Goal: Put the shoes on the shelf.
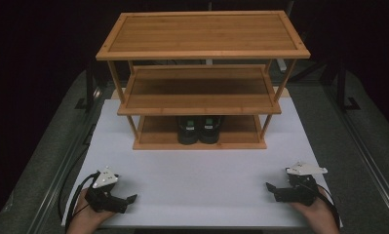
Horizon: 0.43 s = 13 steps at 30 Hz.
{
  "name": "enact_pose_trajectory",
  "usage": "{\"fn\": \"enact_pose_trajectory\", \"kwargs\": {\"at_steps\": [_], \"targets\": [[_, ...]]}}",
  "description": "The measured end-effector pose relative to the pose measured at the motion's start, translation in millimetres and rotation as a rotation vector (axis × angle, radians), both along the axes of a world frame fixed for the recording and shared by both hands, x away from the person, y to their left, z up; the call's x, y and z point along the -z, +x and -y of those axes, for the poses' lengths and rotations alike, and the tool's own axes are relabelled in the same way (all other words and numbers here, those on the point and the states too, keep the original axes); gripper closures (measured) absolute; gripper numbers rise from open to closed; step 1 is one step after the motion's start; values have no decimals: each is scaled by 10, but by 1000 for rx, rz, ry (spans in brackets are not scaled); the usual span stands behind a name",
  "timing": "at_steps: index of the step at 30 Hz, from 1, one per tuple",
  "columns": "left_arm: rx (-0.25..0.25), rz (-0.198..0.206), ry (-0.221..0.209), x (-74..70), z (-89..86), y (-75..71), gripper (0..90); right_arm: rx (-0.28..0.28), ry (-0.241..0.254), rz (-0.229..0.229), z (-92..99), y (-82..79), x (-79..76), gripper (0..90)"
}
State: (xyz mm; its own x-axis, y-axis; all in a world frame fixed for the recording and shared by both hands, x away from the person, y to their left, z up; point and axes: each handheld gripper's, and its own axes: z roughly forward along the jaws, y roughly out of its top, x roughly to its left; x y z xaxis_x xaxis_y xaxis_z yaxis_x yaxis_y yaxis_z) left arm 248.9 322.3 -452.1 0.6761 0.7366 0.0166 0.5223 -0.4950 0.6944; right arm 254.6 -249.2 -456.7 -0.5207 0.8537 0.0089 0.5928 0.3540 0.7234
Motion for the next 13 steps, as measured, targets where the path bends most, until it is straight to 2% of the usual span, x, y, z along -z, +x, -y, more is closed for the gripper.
{"fn": "enact_pose_trajectory", "kwargs": {"at_steps": [1,3,13], "targets": [[0,0,-1,1,-2,0,0,-6,-12,-9,-14,10,8,88],[-1,1,-1,3,-2,-2,0,-6,-3,-18,-4,19,10,88],[0,0,-2,4,-4,-2,0,-6,-3,-19,-4,18,11,87]]}}
